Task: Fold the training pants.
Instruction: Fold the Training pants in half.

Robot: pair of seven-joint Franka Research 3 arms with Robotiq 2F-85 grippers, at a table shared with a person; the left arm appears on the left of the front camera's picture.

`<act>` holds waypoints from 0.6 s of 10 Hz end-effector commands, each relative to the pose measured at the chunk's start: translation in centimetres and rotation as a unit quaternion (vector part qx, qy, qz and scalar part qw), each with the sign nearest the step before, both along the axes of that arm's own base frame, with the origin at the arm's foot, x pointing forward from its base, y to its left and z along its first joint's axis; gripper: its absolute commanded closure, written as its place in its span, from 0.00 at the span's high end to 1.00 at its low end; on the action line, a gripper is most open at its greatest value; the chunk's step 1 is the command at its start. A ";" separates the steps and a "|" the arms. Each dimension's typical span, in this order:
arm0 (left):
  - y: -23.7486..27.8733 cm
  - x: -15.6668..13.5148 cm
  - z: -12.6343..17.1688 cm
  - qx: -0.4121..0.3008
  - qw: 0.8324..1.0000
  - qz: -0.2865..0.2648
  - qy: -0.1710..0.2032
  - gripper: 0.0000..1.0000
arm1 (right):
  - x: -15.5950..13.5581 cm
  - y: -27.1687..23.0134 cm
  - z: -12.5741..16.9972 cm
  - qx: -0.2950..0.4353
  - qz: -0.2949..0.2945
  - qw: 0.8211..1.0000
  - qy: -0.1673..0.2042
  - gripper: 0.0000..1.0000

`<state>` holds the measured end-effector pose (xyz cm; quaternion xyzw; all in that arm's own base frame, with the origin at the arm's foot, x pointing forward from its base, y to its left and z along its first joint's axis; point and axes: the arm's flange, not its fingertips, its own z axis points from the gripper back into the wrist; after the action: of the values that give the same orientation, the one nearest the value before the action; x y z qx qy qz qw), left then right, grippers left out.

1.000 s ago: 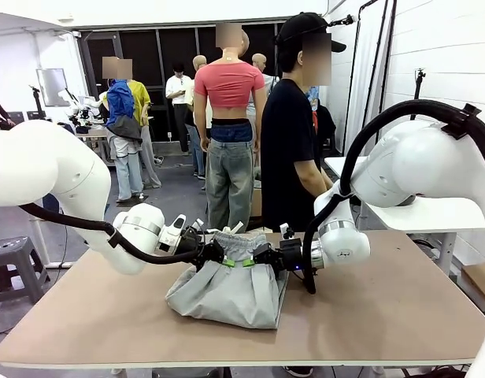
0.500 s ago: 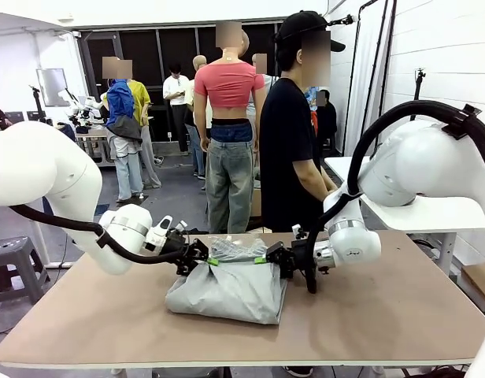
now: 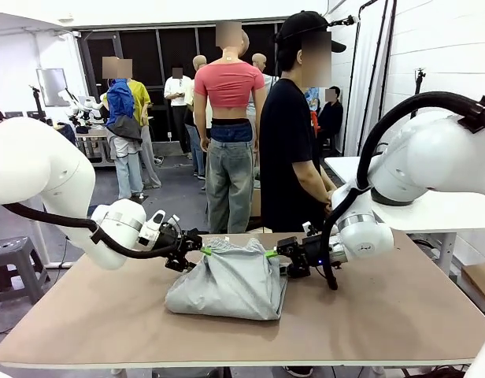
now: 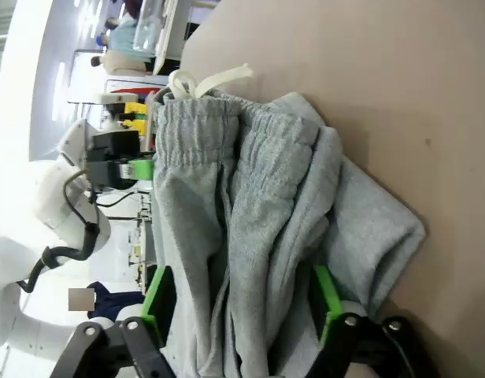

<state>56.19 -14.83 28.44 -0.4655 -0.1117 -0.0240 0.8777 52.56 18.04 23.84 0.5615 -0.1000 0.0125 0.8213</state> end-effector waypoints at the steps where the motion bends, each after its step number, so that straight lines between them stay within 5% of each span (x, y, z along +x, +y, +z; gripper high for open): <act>1: 0.6 -0.6 2.5 -0.008 1.000 -0.006 -0.006 1.00 | -0.4 -0.7 1.0 -0.035 0.000 0.999 0.007 1.00; 6: 1.1 -1.6 7.4 0.030 0.999 -0.021 -0.030 1.00 | -1.9 -2.6 5.0 -0.064 -0.002 0.998 -0.022 1.00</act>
<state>54.73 -14.22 34.95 -0.4562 -0.1348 -0.0589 0.8776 51.29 15.77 27.89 0.5228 -0.1236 0.0318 0.8428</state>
